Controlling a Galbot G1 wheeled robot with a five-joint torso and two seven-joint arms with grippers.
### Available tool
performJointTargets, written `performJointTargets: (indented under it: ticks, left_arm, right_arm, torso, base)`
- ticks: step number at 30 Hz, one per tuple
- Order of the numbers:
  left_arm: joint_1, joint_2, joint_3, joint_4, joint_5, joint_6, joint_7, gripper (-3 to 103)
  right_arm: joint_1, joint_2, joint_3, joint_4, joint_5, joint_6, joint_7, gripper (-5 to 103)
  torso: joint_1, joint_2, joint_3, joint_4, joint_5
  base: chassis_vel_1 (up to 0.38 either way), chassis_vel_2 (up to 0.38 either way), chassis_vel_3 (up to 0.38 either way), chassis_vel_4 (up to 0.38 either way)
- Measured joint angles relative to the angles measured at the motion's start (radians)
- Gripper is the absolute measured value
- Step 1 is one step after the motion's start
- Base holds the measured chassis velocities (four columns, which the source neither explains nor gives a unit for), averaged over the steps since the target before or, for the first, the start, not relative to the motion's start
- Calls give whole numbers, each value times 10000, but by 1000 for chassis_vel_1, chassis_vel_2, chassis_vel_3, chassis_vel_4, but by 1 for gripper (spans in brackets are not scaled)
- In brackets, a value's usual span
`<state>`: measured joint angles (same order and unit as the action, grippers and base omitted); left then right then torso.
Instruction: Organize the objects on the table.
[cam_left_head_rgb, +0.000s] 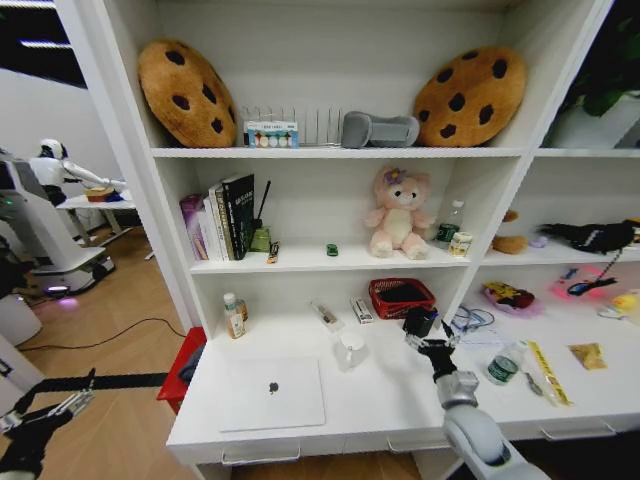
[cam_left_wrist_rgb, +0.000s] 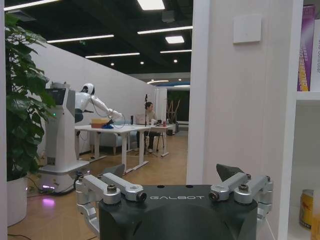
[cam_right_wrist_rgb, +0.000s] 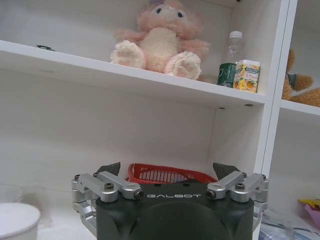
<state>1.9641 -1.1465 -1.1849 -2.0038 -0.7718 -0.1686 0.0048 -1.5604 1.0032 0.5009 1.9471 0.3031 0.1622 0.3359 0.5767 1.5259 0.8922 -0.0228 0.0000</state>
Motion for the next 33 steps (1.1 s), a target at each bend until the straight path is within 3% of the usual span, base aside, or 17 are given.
performJointTargets:
  ticks: [12,18,33]
  left_arm:
    - [0,0,0,0,0,0,0,100]
    - [0,0,0,0,0,0,0,100]
    - [0,1,0,0,0,0,0,100]
  right_arm:
    - [-2048,403,1295,1554,-242,247,-9,100]
    - [-3296,1288,1772,2347,-624,484,-40,100]
    - [-2982,1166,2103,1867,-191,503,-67,100]
  torso:
    - [1,-2,1,2,-1]
    - [1,-2,1,1,-1]
    - [4,-4,4,1,2]
  base:
    - [0,0,0,0]
    - [0,0,0,0]
    - [-60,-71,64,58]
